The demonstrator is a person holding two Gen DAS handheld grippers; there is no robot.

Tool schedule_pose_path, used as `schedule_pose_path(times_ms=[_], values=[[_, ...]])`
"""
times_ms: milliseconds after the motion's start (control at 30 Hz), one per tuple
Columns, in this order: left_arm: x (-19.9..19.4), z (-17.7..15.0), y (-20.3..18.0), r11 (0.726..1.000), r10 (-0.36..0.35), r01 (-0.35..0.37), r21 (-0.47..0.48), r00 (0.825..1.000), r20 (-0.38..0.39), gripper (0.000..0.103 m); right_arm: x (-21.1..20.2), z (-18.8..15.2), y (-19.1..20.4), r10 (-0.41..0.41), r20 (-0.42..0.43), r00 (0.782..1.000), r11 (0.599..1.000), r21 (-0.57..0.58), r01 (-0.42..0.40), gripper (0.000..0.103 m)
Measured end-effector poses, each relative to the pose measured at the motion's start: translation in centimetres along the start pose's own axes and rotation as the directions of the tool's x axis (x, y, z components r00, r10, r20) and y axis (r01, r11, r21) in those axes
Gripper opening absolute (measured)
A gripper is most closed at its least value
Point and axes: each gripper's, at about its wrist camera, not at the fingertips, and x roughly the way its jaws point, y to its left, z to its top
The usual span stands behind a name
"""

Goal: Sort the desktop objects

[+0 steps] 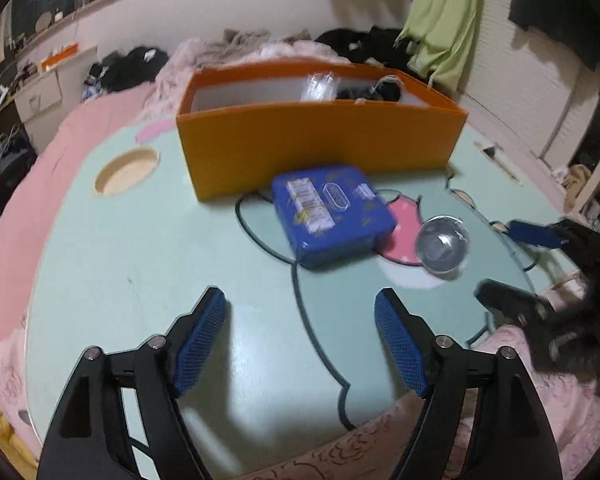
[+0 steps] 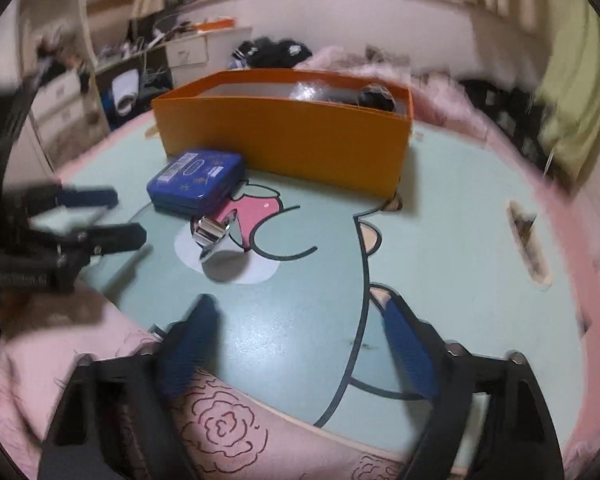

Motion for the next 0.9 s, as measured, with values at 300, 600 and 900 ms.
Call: schedule_pose_path(times_ms=[300, 600, 900], values=[[-0.1, -0.7, -0.5, 1.0, 0.017, -0.017, 0.023, 1.0, 0.004, 0.095, 0.8, -0.8, -0.9, 0.026, -0.003, 1.0, 0.999, 0.032, -0.025, 0.103], [-0.1, -0.7, -0.4, 1.0, 0.016, -0.016, 0.024, 1.0, 0.006, 0.095, 0.7, -0.7, -0.9, 0.026, -0.003, 1.0, 0.999, 0.032, -0.025, 0.103], [-0.2, -0.7, -0.4, 1.0, 0.016, -0.016, 0.024, 1.0, 0.006, 0.095, 0.7, -0.8, -0.9, 0.025, -0.002, 1.0, 0.999, 0.032, -0.025, 0.103]])
